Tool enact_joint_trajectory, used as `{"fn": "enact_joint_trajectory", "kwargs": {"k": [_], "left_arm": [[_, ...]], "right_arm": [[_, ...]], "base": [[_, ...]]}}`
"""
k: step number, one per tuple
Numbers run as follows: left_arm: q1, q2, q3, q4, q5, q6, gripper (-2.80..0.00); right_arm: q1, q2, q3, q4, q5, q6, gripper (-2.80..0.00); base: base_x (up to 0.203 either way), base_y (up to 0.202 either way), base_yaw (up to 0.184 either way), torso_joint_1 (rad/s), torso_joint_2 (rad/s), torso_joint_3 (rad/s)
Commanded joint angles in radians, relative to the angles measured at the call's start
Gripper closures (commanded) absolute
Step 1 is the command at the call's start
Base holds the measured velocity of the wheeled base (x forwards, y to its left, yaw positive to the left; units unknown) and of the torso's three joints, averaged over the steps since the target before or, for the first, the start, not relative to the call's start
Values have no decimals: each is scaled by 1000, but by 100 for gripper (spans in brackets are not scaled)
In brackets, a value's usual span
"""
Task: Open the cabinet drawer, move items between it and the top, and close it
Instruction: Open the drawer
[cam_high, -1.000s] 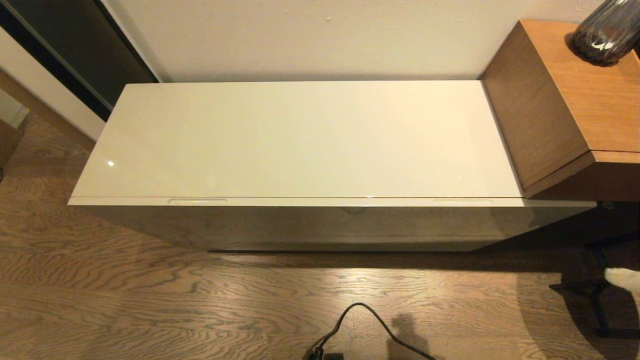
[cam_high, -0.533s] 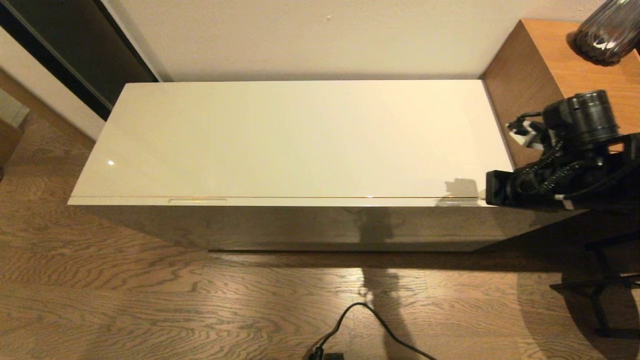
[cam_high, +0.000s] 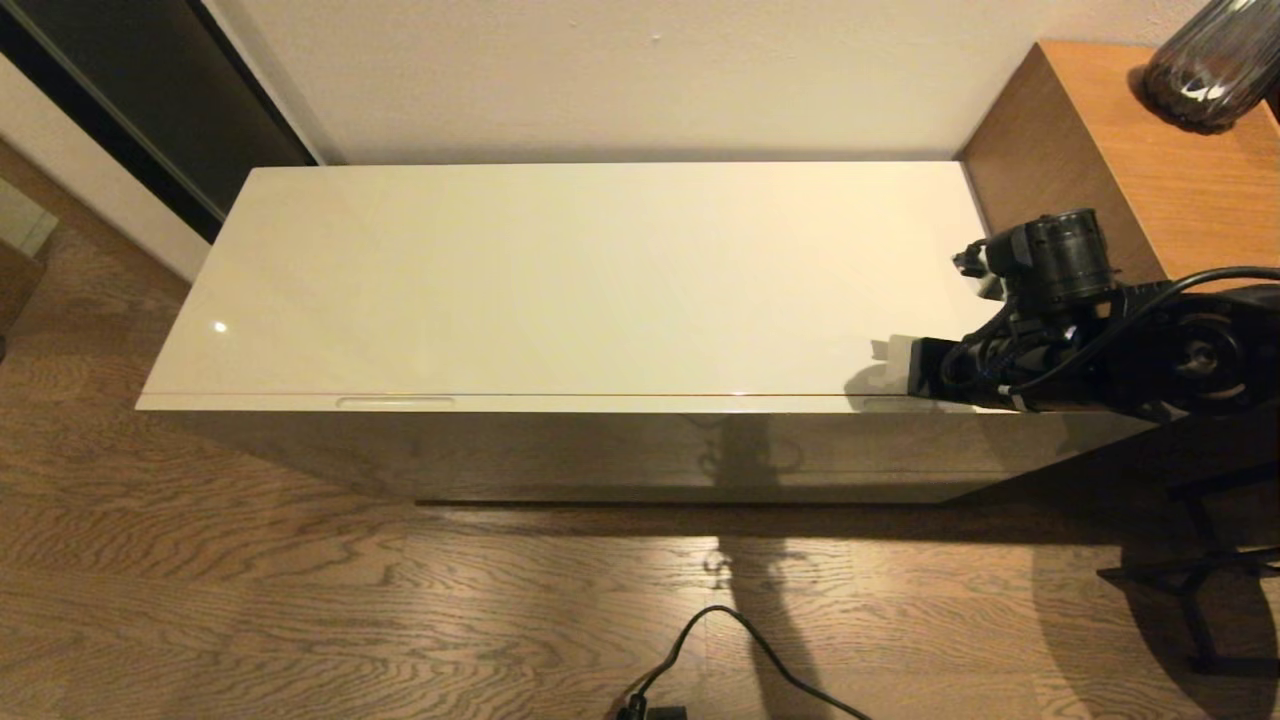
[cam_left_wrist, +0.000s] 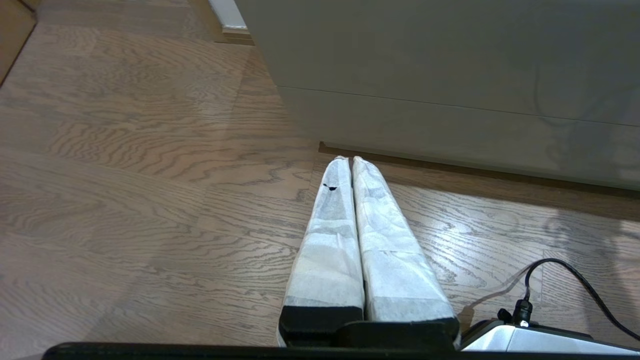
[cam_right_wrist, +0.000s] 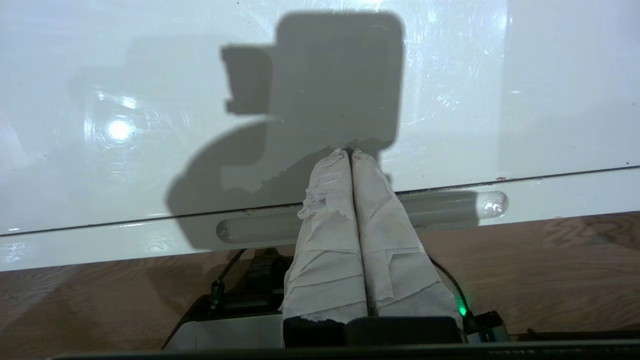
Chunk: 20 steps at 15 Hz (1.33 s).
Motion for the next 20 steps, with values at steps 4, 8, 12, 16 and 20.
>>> {"fn": "enact_joint_trajectory", "kwargs": {"k": [4, 8, 12, 16, 20], "left_arm": [[0, -39, 3, 0, 1, 0, 0], [0, -39, 3, 0, 1, 0, 0], [0, -39, 3, 0, 1, 0, 0], [0, -39, 2, 0, 2, 0, 0], [0, -39, 3, 0, 1, 0, 0]], "right_arm": [[4, -25, 21, 57, -4, 40, 0], [17, -59, 77, 85, -4, 80, 0], [37, -88, 144, 86, -7, 122, 0], [75, -197, 277, 87, -8, 174, 0], [107, -282, 326, 86, -23, 193, 0]], "base": [[0, 0, 0, 0, 0, 0], [0, 0, 0, 0, 0, 0], [0, 0, 0, 0, 0, 0], [0, 0, 0, 0, 0, 0], [0, 0, 0, 0, 0, 0]]}}
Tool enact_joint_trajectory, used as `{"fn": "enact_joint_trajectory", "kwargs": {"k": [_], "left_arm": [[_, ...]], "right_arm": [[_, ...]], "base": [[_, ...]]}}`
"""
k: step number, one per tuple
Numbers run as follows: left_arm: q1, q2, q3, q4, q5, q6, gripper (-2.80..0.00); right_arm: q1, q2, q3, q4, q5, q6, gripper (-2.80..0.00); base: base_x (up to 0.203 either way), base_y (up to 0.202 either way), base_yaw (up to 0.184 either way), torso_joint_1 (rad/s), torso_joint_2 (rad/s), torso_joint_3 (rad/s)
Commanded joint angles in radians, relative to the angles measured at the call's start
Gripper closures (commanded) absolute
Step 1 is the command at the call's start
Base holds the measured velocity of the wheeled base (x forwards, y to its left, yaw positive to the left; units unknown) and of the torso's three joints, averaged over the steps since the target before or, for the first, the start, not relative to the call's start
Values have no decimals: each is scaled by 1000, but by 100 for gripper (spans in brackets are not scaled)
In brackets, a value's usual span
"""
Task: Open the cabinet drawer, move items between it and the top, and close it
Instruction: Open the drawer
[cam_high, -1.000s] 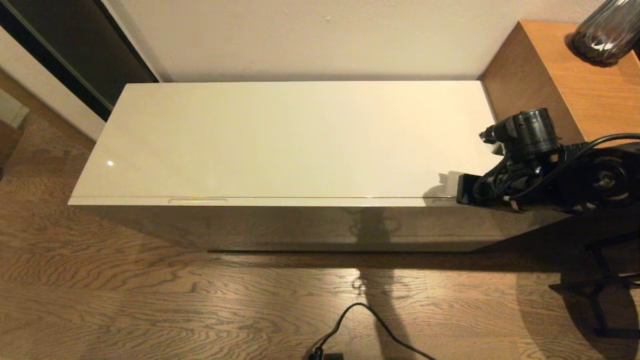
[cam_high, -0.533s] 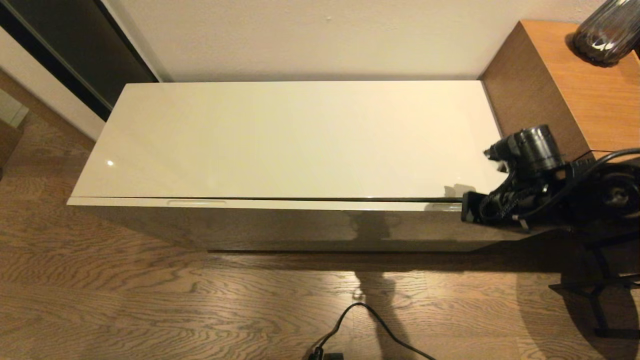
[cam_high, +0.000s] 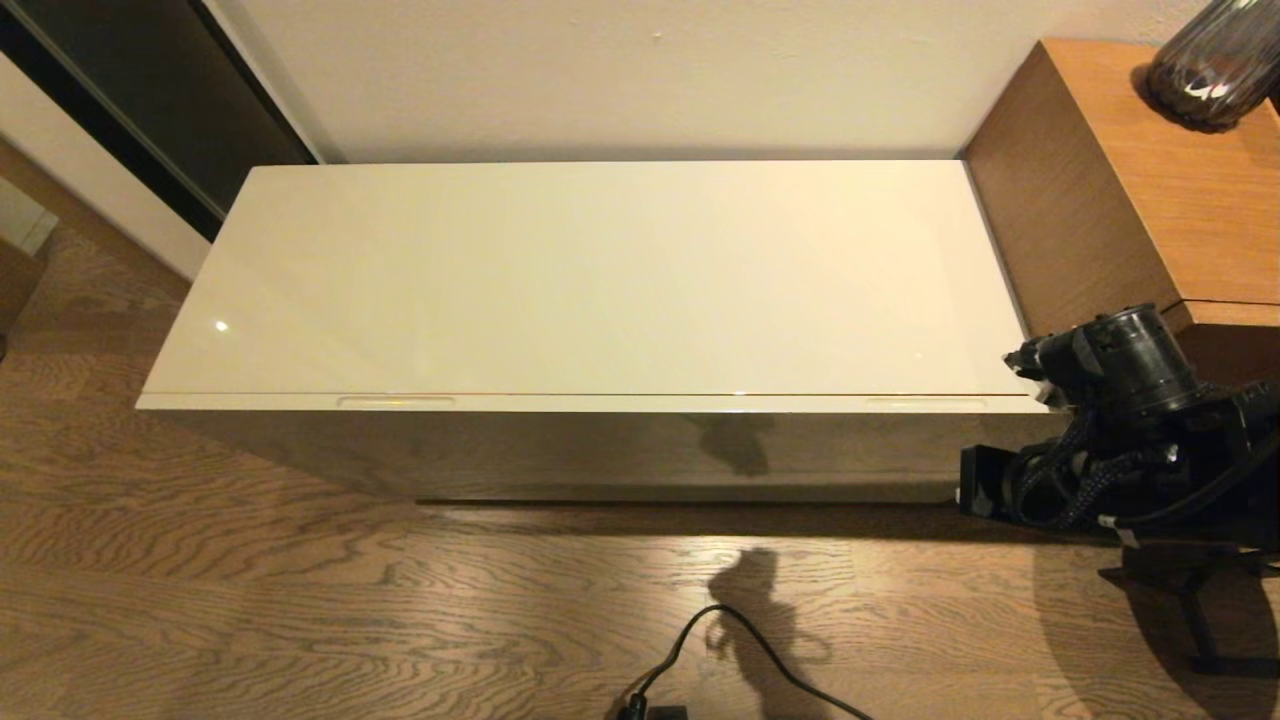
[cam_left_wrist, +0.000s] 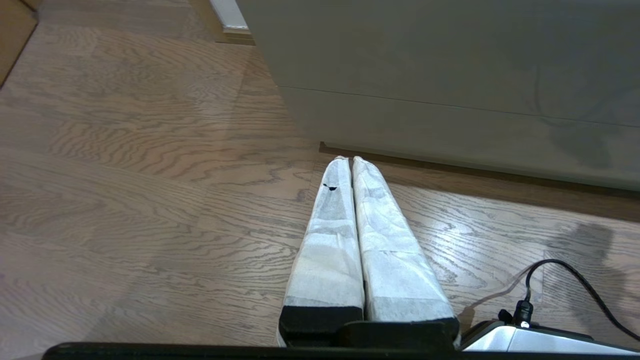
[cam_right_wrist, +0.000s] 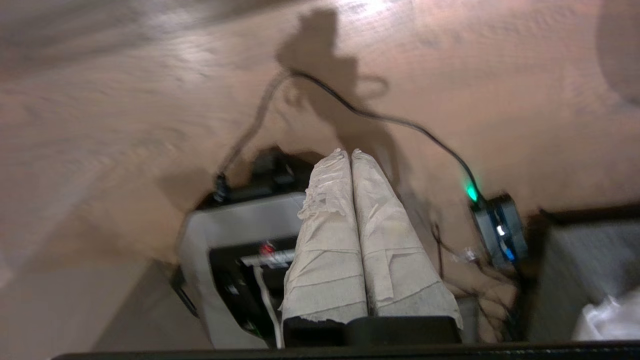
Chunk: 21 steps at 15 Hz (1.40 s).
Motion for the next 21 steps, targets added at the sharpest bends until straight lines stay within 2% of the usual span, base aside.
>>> {"fn": "enact_joint_trajectory", "kwargs": {"k": [1, 4, 6, 17, 21], "left_arm": [[1, -39, 3, 0, 0, 0, 0], [1, -39, 3, 0, 0, 0, 0], [1, -39, 2, 0, 0, 0, 0], [1, -39, 3, 0, 0, 0, 0], [1, -39, 2, 0, 0, 0, 0]], "right_arm": [[4, -13, -69, -3, -18, 4, 0], [1, 121, -271, -1, -92, 6, 0], [1, 186, -338, 0, -115, 6, 0], [-38, 226, -333, -7, -111, 12, 0], [-38, 232, -302, -2, -107, 46, 0]], "base": [[0, 0, 0, 0, 0, 0], [0, 0, 0, 0, 0, 0], [0, 0, 0, 0, 0, 0], [0, 0, 0, 0, 0, 0], [0, 0, 0, 0, 0, 0]]}}
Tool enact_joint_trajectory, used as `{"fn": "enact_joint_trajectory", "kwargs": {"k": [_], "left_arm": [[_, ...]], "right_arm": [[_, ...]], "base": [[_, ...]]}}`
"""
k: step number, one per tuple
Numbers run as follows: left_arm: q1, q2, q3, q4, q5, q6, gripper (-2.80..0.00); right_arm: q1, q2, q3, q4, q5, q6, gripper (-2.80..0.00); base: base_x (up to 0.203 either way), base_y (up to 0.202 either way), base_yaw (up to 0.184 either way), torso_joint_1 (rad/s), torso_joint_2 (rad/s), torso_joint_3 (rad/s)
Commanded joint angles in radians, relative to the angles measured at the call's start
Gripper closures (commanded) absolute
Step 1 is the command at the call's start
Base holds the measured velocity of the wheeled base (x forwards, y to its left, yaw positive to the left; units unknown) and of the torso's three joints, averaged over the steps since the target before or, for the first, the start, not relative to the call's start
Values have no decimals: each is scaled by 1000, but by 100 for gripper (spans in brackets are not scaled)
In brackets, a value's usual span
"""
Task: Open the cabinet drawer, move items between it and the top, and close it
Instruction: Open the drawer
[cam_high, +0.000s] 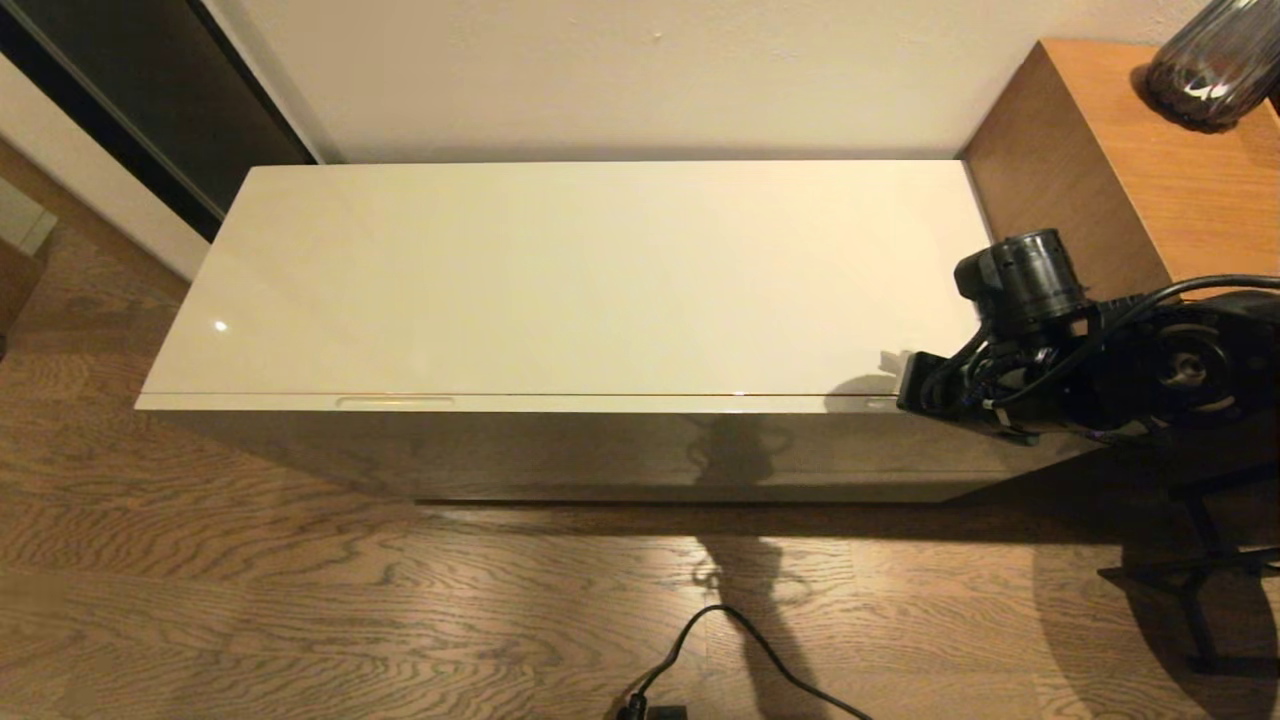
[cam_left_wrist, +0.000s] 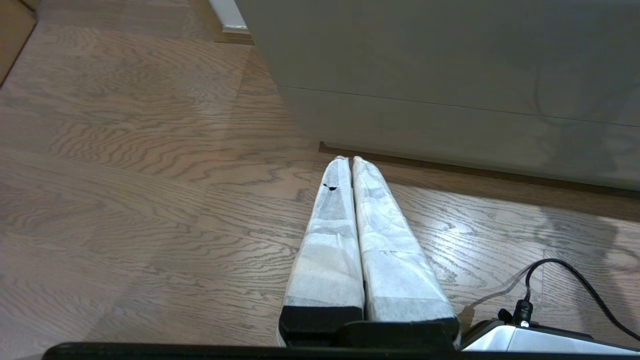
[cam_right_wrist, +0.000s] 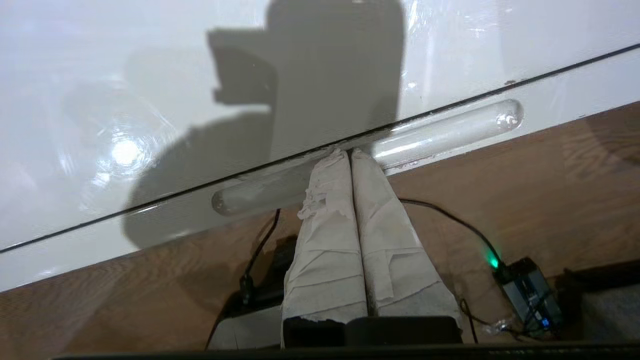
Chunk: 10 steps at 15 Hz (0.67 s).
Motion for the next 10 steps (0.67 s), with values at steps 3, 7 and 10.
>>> {"fn": "enact_joint_trajectory", "kwargs": {"k": [3, 7, 10], "left_arm": [[0, -39, 3, 0, 0, 0, 0], [0, -39, 3, 0, 0, 0, 0], [0, -39, 3, 0, 0, 0, 0]], "right_arm": [[0, -17, 101, 0, 0, 14, 0], [1, -56, 205, -4, 10, 61, 0], [3, -121, 279, -4, 38, 73, 0]], "base": [[0, 0, 0, 0, 0, 0], [0, 0, 0, 0, 0, 0], [0, 0, 0, 0, 0, 0]]}}
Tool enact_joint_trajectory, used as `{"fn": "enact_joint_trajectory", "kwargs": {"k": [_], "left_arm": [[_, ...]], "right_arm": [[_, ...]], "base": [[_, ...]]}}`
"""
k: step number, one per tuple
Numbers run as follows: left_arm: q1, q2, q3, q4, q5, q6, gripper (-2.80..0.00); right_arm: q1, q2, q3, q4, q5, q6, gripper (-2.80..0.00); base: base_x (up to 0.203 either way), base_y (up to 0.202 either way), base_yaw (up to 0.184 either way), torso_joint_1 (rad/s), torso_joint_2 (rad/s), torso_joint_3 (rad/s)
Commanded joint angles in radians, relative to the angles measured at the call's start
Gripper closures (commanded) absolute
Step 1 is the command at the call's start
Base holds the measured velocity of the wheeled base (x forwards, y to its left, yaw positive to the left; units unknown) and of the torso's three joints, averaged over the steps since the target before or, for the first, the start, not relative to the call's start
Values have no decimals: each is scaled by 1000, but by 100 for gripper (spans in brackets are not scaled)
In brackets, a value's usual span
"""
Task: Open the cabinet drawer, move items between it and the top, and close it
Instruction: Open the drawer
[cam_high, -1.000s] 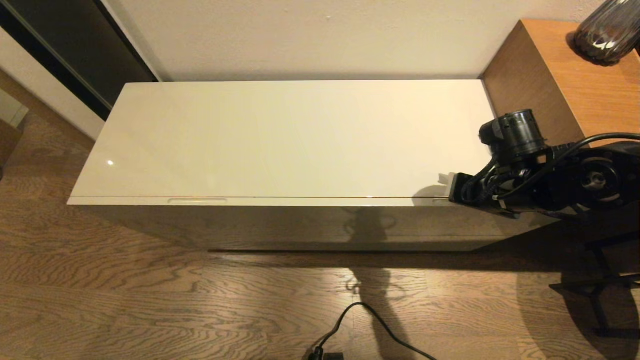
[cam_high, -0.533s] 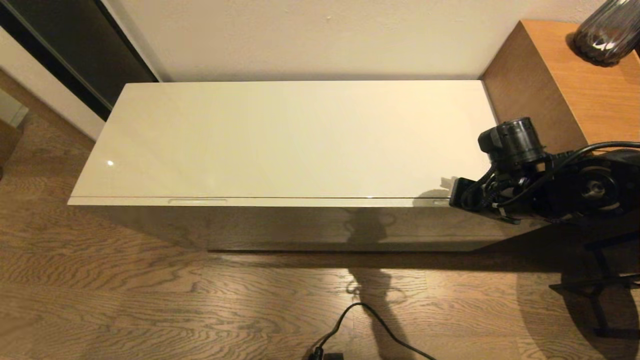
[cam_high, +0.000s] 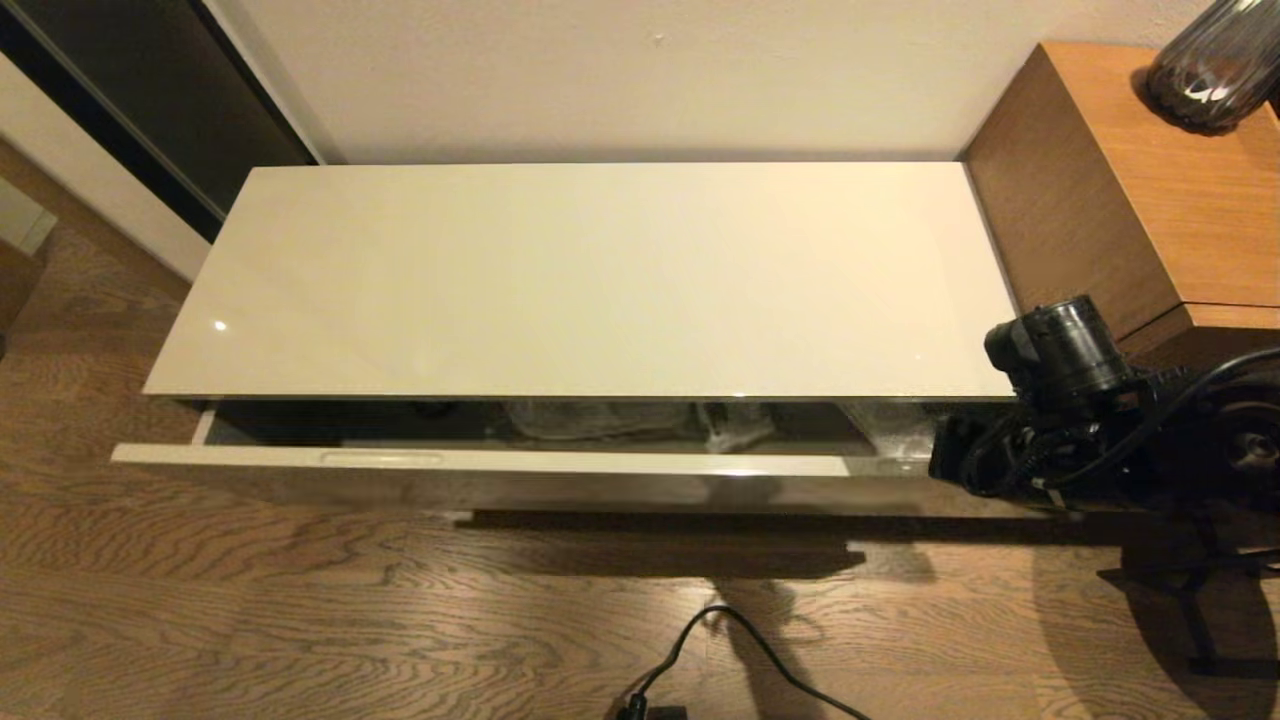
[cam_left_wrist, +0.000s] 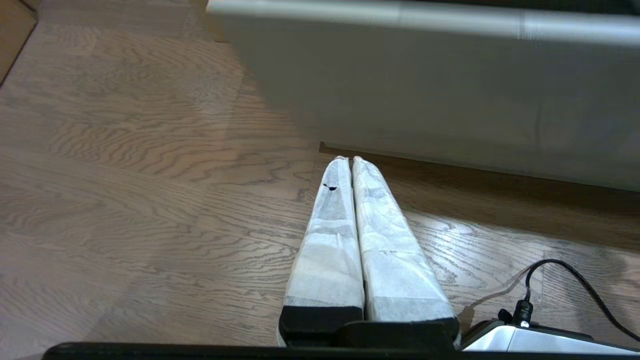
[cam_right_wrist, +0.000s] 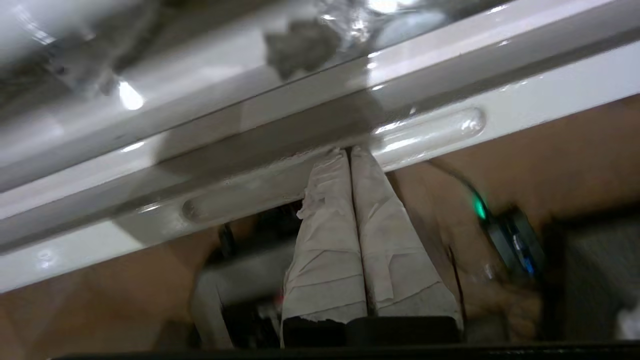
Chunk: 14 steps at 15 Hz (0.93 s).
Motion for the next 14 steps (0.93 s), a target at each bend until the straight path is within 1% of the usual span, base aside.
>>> {"fn": "enact_joint_trajectory", "kwargs": {"k": [1, 4, 6, 7, 10, 14], "left_arm": [[0, -39, 3, 0, 0, 0, 0], [0, -39, 3, 0, 0, 0, 0], [0, -39, 3, 0, 0, 0, 0], [0, -39, 3, 0, 2, 0, 0], [0, -39, 3, 0, 0, 0, 0], [0, -39, 3, 0, 0, 0, 0]], "right_arm": [[6, -60, 54, -14, 4, 10, 0], [36, -191, 165, -7, 9, 18, 0], [53, -292, 215, 1, 5, 19, 0], [56, -333, 218, 26, 2, 17, 0], [64, -452, 204, 198, 15, 16, 0], [64, -430, 213, 206, 11, 20, 0]], "base": [[0, 0, 0, 0, 0, 0], [0, 0, 0, 0, 0, 0], [0, 0, 0, 0, 0, 0], [0, 0, 0, 0, 0, 0], [0, 0, 0, 0, 0, 0], [0, 0, 0, 0, 0, 0]]}}
